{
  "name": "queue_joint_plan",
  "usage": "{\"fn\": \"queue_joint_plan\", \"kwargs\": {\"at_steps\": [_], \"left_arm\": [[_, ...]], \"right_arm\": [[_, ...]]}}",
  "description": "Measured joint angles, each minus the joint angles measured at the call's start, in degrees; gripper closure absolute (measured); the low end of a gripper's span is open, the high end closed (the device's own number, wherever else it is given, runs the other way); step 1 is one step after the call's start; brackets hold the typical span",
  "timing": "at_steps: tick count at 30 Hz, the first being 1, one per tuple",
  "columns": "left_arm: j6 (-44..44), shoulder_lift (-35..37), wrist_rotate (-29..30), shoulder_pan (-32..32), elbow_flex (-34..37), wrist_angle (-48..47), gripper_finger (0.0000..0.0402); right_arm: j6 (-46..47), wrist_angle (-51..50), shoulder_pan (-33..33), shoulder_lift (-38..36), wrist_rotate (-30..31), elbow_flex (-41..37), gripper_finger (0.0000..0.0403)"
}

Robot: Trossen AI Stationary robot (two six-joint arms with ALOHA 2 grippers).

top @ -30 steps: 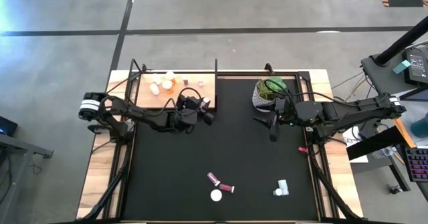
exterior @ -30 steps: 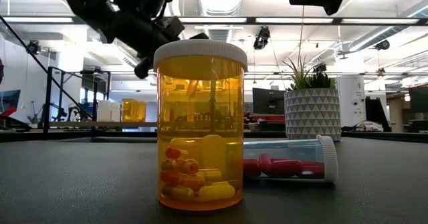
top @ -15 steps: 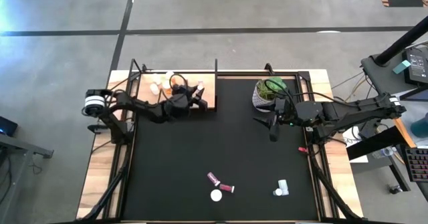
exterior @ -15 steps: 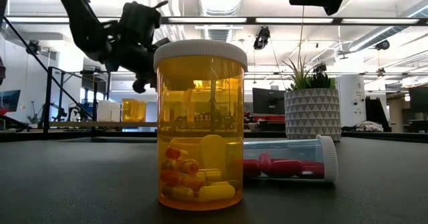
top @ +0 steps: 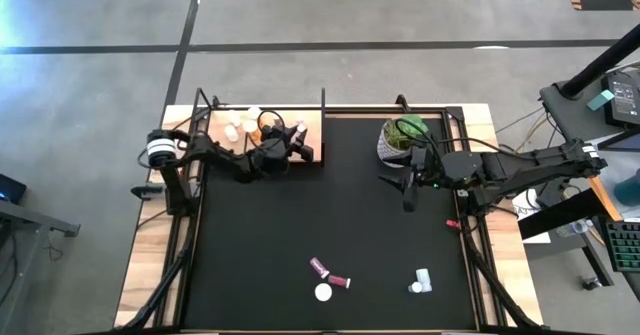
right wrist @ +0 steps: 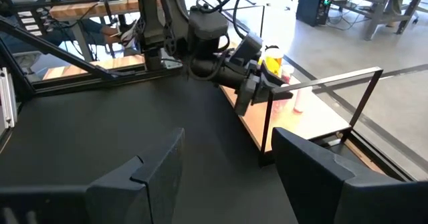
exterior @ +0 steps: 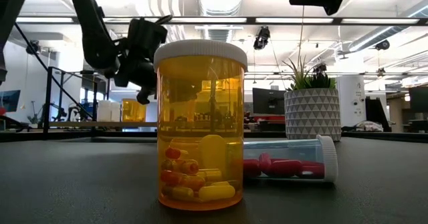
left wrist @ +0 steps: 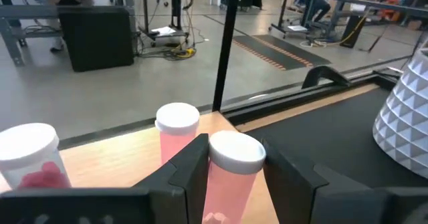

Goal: Pick and place medicine bottles onto shelf by color
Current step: Put the top pink pill bottle on the shelf aligned with the other pink pill bottle

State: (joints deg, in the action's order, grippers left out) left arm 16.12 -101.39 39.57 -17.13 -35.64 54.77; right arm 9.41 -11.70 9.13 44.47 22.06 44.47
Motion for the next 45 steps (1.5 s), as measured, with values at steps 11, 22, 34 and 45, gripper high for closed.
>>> {"fn": "queue_joint_plan", "kwargs": {"at_steps": [11, 22, 34, 45], "left_arm": [[4.46, -4.42, 0.22, -0.60, -1.51, 2.94, 0.0288], [2.76, -4.65, 1.47, -1.42, -1.46, 3.27, 0.0288], [2.95, -4.65, 1.57, -1.40, -1.41, 3.18, 0.0288], [2.93, -4.67, 1.46, -1.40, -1.31, 3.95, 0.0288]], "right_arm": [[0.00, 0.00, 0.00, 0.00, -0.01, 0.00, 0.0186], [0.00, 0.02, 0.00, 0.00, 0.00, 0.00, 0.0186], [0.00, 0.02, 0.00, 0.00, -0.02, 0.00, 0.0186], [0.00, 0.00, 0.00, 0.00, 0.00, 0.00, 0.0186]]}}
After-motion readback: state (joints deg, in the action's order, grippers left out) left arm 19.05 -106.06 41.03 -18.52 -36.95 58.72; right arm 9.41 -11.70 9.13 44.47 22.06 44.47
